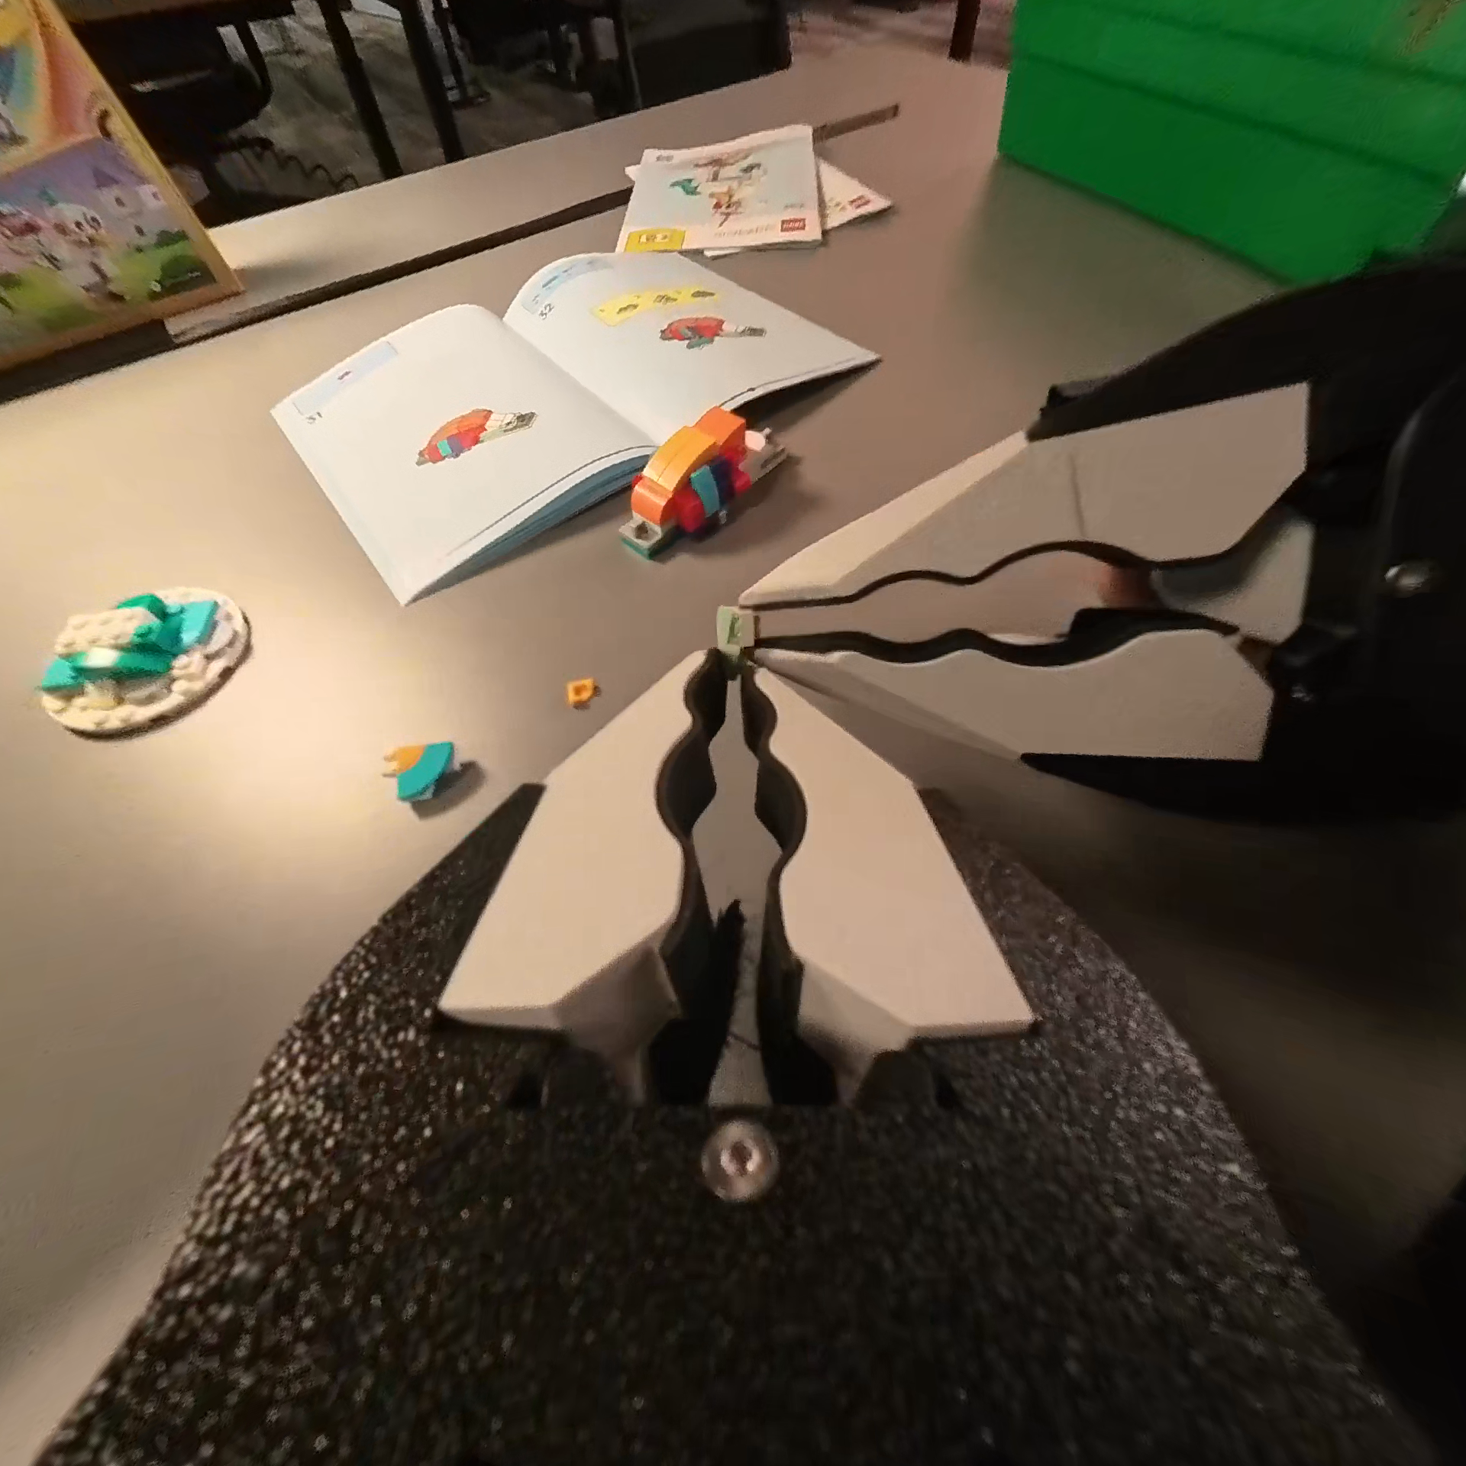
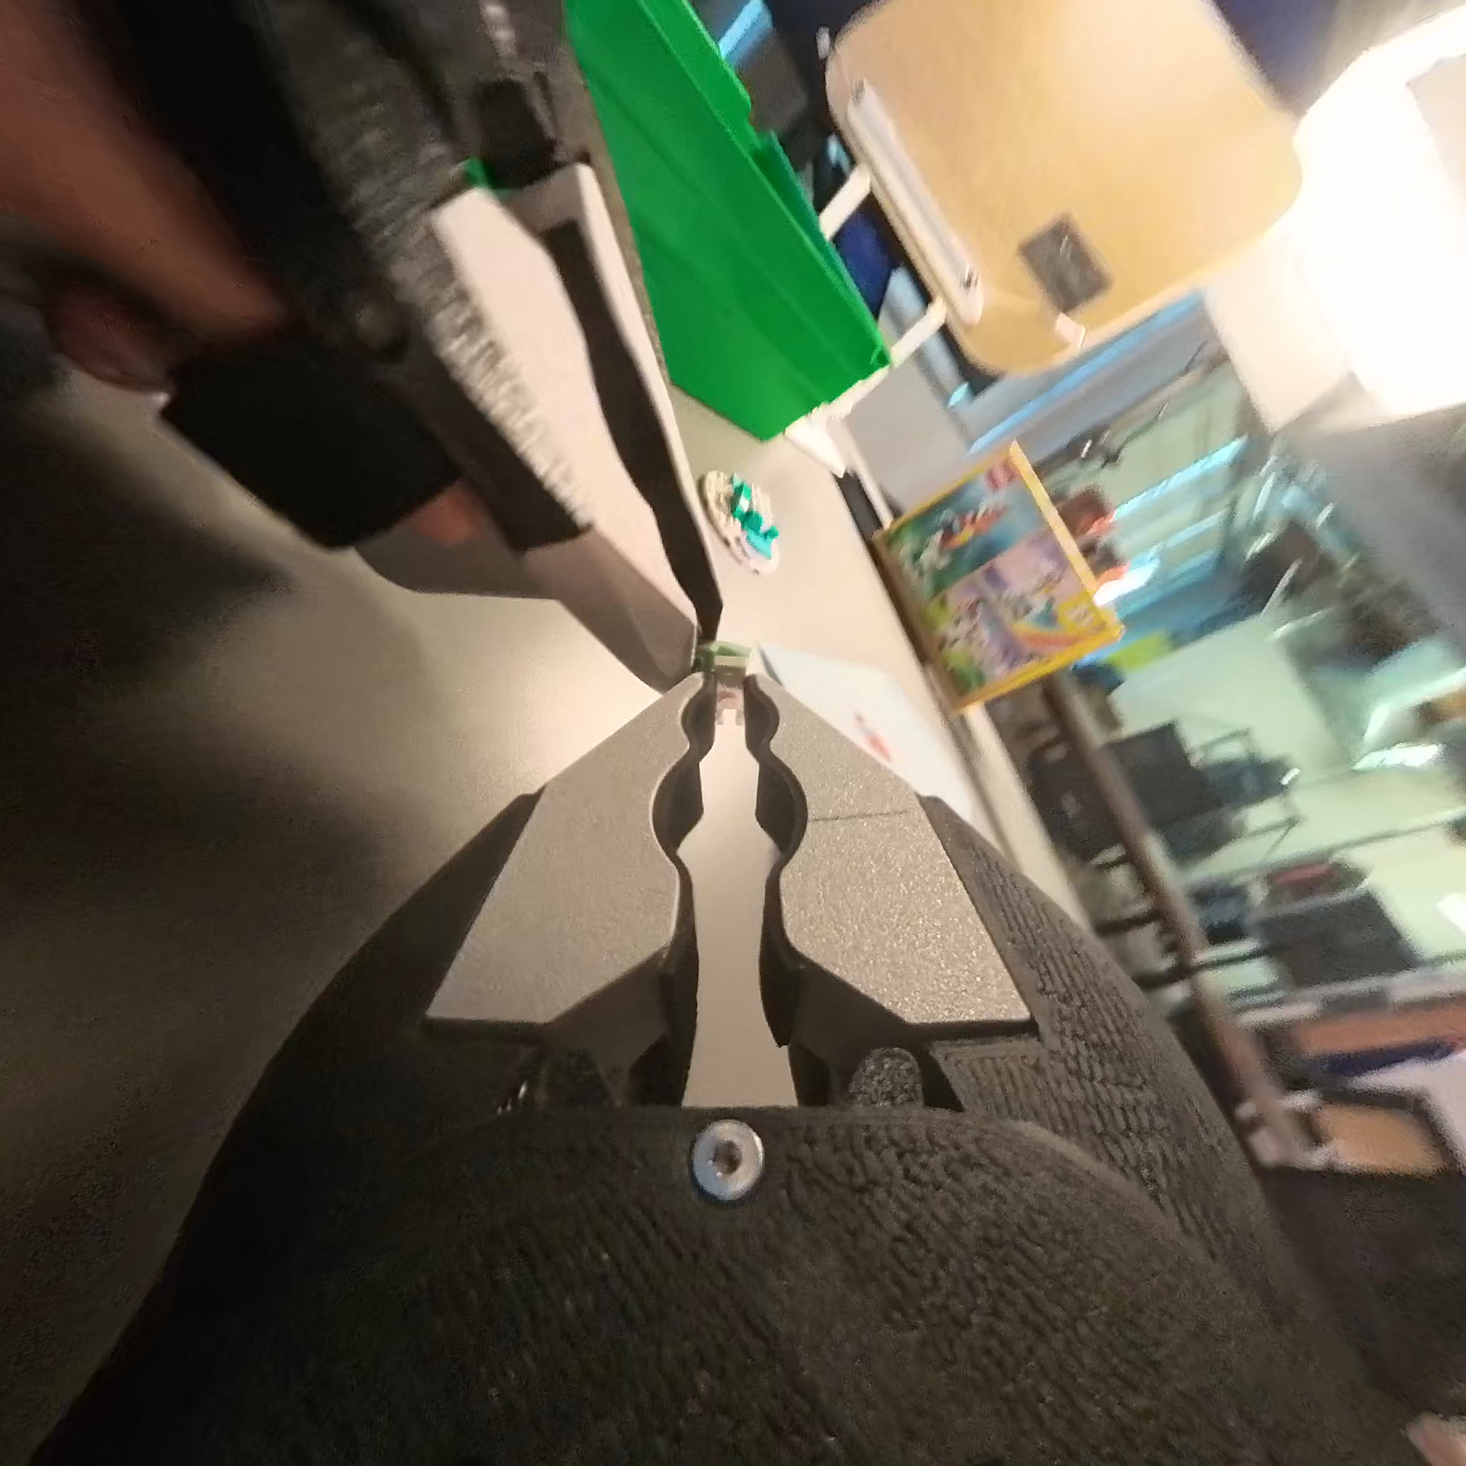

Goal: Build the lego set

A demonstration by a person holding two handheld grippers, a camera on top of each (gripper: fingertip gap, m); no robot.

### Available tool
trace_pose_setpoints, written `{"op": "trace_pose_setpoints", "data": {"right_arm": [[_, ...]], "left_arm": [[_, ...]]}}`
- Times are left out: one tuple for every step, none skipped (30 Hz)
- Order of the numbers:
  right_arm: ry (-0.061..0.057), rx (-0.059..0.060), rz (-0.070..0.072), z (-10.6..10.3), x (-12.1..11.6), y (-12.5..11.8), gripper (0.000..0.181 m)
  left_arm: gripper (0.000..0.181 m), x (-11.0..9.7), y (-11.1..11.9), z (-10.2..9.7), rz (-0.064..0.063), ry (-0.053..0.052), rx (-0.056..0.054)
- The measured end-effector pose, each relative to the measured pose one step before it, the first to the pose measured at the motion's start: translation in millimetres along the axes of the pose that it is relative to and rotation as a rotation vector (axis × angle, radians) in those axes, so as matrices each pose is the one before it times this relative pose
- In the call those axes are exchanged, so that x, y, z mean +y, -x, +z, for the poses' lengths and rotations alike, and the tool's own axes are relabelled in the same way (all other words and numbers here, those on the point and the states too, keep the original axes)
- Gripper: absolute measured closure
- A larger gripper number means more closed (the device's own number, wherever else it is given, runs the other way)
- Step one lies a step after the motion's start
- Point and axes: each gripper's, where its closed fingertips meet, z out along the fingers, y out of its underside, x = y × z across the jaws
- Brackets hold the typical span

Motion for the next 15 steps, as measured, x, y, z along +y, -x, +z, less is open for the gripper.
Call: {"op": "trace_pose_setpoints", "data": {"right_arm": [[0.0164,-0.0071,0.0342,1.42,1.63,-0.32,0.176],[0.0167,-0.0085,0.0379,1.39,1.7,0.09,0.176],[0.0167,-0.0101,0.0385,1.47,1.63,0.35,0.177],[0.0131,-0.0099,0.036,1.15,1.29,0.11,0.177],[0.0103,-0.0084,0.0327,0.85,0.89,-0.15,0.176],[0.0083,-0.0056,0.026,0.66,0.66,-0.28,0.176],[0.0067,-0.0028,0.0172,0.69,0.54,-0.3,0.177],[0.0059,-0.0021,0.0105,0.66,0.6,-0.23,0.177],[0.005,-0.0031,0.0104,0.5,0.75,-0.03,0.177],[0.002,-0.0013,0.009,0.31,0.33,-0.19,0.177],[-0.0025,0.0044,0.0013,-0.1,-0.21,-0.58,0.177],[-0.006,0.009,-0.0038,-0.16,-0.85,-0.87,0.177],[-0.0059,0.0088,-0.0035,0.01,-0.89,-0.84,0.177],[-0.0024,0.005,-0.0027,0.26,-0.5,-0.37,0.177],[0.0008,0.003,-0.0012,0.54,-0.08,-0.18,0.177]], "left_arm": [[0.179,0.32,1.85,1.73,0.0322,0.0115,-0.0152],[0.179,1.15,1.5,1.99,0.0312,0.0157,-0.0143],[0.179,1.18,1.34,1.63,0.041,0.0119,-0.0187],[0.179,0.49,0.97,0.96,0.03,0.0056,-0.0165],[0.179,0.21,0.58,0.75,0.0159,0.0032,-0.0083],[0.179,0.07,0.43,0.71,-0.0008,0.0009,-0.0004],[0.179,0.22,0.07,0.84,-0.0066,0.0006,0.0033],[0.179,0.67,0.02,0.67,0.0004,0.0041,0.0006],[0.179,0.57,-0.01,0.55,0.0054,0.0044,-0.0023],[0.179,-0.04,-0.06,0.34,-0.0037,0.0015,0.0014],[0.179,-0.84,-0.24,-0.05,-0.0271,-0.0023,0.0116],[0.179,-1.06,-0.14,-0.18,-0.0371,-0.0034,0.0175],[0.179,-0.8,0.01,-0.06,-0.0298,-0.0026,0.0129],[0.179,0.11,0.39,-0.06,-0.0028,0.0025,-0.0013],[0.179,0.12,0.6,0.1,0.0106,0.0017,-0.0113]]}}
